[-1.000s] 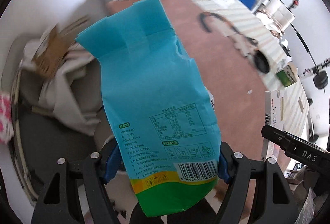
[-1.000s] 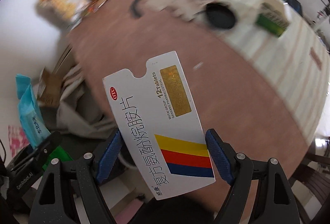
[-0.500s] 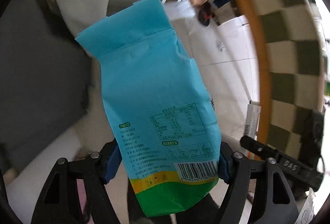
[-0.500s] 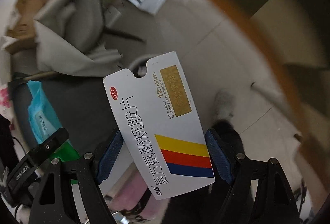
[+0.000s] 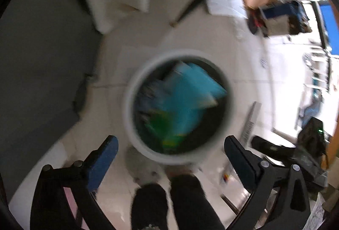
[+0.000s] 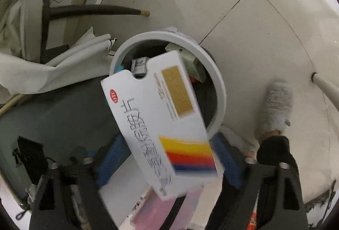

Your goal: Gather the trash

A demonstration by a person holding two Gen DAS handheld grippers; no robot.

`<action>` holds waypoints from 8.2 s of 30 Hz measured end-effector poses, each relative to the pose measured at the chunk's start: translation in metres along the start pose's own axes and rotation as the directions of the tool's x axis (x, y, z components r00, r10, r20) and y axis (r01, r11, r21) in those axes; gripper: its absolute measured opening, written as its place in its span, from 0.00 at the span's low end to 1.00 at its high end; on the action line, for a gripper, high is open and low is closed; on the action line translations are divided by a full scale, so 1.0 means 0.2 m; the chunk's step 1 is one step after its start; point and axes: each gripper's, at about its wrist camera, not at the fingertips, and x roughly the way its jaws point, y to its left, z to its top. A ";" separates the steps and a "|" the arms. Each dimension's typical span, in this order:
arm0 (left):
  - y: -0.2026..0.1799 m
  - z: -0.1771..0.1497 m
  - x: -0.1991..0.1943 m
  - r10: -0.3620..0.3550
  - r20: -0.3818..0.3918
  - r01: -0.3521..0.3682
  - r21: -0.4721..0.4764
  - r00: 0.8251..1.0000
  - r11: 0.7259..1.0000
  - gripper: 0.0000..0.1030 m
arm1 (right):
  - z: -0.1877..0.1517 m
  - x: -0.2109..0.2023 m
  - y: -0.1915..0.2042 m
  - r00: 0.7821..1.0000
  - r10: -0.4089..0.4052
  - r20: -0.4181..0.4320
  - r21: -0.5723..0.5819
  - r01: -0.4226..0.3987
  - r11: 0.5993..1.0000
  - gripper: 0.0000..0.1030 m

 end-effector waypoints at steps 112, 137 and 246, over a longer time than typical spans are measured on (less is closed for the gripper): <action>-4.01 -0.41 -0.74 0.217 0.215 -0.297 0.819 0.952 0.491 0.81 | 0.40 -3.79 -1.65 0.771 -0.399 0.496 0.525 0.100 0.845 0.84; -3.43 -0.63 -1.58 -0.023 0.414 -0.327 0.750 0.910 0.575 0.81 | -0.10 -3.73 -0.92 0.703 -0.323 0.633 0.298 0.164 0.940 0.83; -0.76 -1.67 -2.92 -0.193 0.474 0.094 0.226 0.859 0.970 1.00 | -2.21 -3.00 1.08 0.918 0.050 0.394 -0.656 0.242 0.715 1.00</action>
